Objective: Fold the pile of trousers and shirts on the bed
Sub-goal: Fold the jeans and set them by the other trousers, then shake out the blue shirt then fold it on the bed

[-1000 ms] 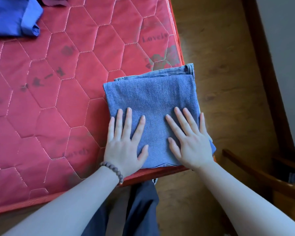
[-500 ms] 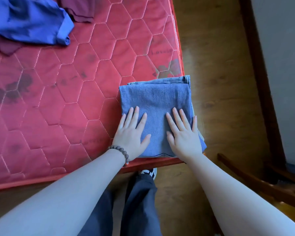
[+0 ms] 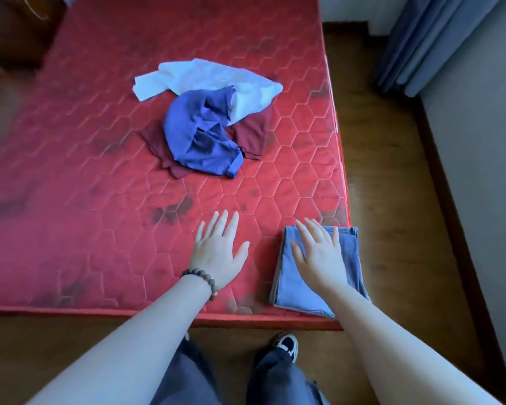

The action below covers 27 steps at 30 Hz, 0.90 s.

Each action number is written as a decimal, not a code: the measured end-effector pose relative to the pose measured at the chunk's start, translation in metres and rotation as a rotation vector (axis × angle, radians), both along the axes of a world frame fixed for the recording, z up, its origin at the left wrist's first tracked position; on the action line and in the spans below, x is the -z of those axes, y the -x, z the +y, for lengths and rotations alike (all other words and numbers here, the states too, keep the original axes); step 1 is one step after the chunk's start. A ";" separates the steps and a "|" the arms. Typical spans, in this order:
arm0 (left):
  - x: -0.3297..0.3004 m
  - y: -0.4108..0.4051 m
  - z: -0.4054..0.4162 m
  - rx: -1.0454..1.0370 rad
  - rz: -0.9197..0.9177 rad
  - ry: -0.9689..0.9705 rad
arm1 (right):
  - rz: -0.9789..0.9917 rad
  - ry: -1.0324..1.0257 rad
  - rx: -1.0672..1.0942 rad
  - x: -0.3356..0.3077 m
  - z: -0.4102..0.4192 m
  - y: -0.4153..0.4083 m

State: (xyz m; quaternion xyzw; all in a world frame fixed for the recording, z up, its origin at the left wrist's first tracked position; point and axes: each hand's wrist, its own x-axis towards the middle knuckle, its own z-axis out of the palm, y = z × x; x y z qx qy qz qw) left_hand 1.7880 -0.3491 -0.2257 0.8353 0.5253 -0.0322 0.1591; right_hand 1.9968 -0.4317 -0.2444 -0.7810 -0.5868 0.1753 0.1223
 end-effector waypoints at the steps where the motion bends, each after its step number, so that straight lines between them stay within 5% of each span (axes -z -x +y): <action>1: -0.009 0.013 0.008 -0.031 -0.013 -0.012 | 0.001 -0.010 0.003 -0.011 0.008 0.010; 16: -0.037 0.237 0.167 -0.075 -0.091 -0.005 | 0.049 0.046 0.205 -0.042 0.141 0.237; 27: -0.009 0.249 0.237 0.009 -0.114 0.037 | 0.013 0.082 0.277 -0.024 0.197 0.254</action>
